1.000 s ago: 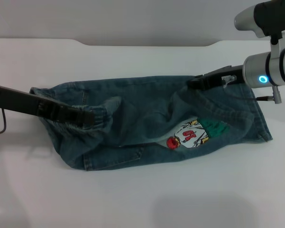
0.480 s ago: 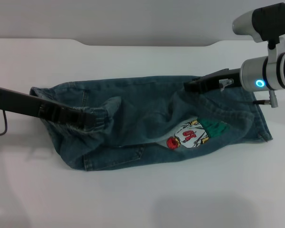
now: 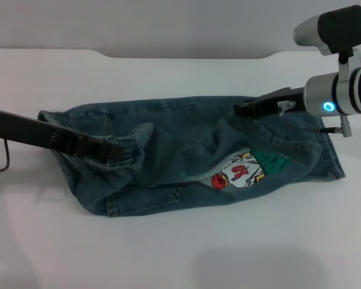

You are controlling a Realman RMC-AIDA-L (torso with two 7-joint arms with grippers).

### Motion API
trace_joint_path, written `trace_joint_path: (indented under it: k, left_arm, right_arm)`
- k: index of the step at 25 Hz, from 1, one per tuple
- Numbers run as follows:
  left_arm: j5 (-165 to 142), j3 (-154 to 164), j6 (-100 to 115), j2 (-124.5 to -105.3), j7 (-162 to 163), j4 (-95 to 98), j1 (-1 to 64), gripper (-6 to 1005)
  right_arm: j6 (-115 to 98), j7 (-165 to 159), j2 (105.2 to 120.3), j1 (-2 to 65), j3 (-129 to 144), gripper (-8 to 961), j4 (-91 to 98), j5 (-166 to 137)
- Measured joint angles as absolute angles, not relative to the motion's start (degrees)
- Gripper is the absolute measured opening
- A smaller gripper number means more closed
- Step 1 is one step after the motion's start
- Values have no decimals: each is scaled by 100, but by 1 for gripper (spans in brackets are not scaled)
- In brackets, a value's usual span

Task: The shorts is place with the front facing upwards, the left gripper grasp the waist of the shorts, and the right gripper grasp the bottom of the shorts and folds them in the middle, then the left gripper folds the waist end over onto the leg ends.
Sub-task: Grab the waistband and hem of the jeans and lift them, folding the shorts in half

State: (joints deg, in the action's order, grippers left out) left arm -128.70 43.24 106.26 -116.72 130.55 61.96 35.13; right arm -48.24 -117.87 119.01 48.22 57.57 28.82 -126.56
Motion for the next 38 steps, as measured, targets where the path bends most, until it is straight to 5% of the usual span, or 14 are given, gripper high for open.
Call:
trace_joint_path:
  k: [26,31,38]
  left_arm:
    - [-12885,4324,10617,-11708,13081,6196,3524,43]
    - [-12885,4324,10612,-11707,13073,6196,3509,42]
    - [-12885,4324,10598,-11704,13050,6196,3507,43]
  right_arm:
    - [-4489,-11630,11904,4831,6106,272,2706,-12396]
    - [-4482,-11496,11907,4819,6125,90,2691,-12287]
    - [-4506,-11478,11909,4790,6132,-1,2734,-12281]
